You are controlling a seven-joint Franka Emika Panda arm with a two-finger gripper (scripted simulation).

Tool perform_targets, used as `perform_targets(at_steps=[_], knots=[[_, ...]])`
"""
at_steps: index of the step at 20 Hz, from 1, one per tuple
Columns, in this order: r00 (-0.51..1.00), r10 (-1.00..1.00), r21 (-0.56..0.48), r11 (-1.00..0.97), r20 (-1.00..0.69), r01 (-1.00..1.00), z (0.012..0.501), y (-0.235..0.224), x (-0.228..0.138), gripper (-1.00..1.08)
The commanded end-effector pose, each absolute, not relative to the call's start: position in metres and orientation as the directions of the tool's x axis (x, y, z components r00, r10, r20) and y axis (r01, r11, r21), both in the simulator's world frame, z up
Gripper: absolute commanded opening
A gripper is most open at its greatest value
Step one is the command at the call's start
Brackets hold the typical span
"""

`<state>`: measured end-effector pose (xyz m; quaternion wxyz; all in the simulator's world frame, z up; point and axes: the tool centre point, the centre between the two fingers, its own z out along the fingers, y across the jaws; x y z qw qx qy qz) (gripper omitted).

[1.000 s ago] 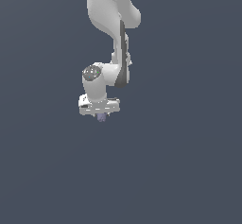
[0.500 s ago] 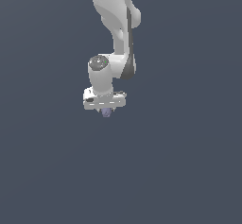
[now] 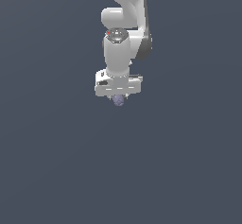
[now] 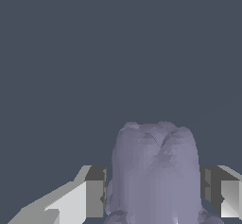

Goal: Pick up the object and move it to a goal position.

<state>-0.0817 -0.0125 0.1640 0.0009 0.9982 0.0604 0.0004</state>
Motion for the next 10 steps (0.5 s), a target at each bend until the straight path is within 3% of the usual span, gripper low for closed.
perform_targets(at_steps=[1, 10], knots=[[0.993, 0.121, 0.003, -0.993, 0.001, 0.121, 0.19, 0.007, -0.085, -1.0], [0.993, 0.121, 0.004, -0.993, 0.0, 0.121, 0.276, 0.071, -0.094, -1.0]])
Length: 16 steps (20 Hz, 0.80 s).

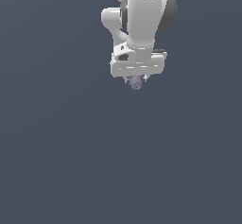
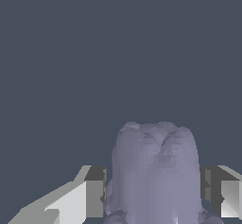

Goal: Pick up the object and move it to a goal position.

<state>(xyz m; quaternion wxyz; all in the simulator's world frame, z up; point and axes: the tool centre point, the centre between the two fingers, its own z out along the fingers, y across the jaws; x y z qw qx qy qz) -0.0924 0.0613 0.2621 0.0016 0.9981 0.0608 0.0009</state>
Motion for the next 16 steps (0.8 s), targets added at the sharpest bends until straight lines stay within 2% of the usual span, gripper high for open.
perform_targets(at_steps=[1, 9, 16], knots=[[0.993, 0.121, 0.003, -0.993, 0.0, 0.121, 0.284, 0.078, -0.095, -1.0], [0.993, 0.121, 0.001, -0.993, 0.0, 0.121, 0.331, 0.114, -0.097, -1.0], [0.993, 0.121, 0.0, -0.993, 0.0, 0.121, 0.345, 0.125, -0.096, -1.0]])
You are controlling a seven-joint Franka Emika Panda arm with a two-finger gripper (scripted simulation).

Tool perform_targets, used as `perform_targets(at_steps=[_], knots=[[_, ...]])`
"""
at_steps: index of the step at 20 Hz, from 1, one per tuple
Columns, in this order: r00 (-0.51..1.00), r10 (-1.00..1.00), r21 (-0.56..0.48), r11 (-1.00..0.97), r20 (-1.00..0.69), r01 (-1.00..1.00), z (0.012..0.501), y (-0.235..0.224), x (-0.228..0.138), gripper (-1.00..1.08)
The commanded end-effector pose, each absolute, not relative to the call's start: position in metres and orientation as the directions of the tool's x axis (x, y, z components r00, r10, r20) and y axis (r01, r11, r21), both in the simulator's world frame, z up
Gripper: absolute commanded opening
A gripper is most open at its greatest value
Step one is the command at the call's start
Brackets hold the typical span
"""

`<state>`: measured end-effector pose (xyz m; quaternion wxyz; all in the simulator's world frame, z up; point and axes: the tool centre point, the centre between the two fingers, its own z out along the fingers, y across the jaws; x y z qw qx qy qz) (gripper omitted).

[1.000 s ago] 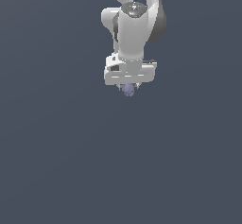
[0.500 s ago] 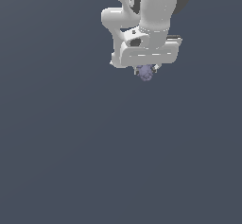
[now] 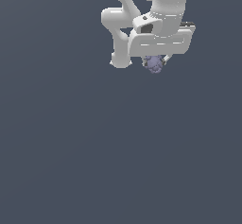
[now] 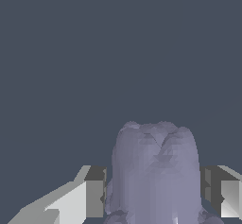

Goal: Pick up the object and move it to a goal position.

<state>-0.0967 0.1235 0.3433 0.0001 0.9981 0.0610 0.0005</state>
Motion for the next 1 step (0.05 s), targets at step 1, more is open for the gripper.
perform_targets(at_steps=[1], knots=[[0.993, 0.121, 0.0, -0.993, 0.0, 0.121, 0.345, 0.1248, -0.0964, -1.0]])
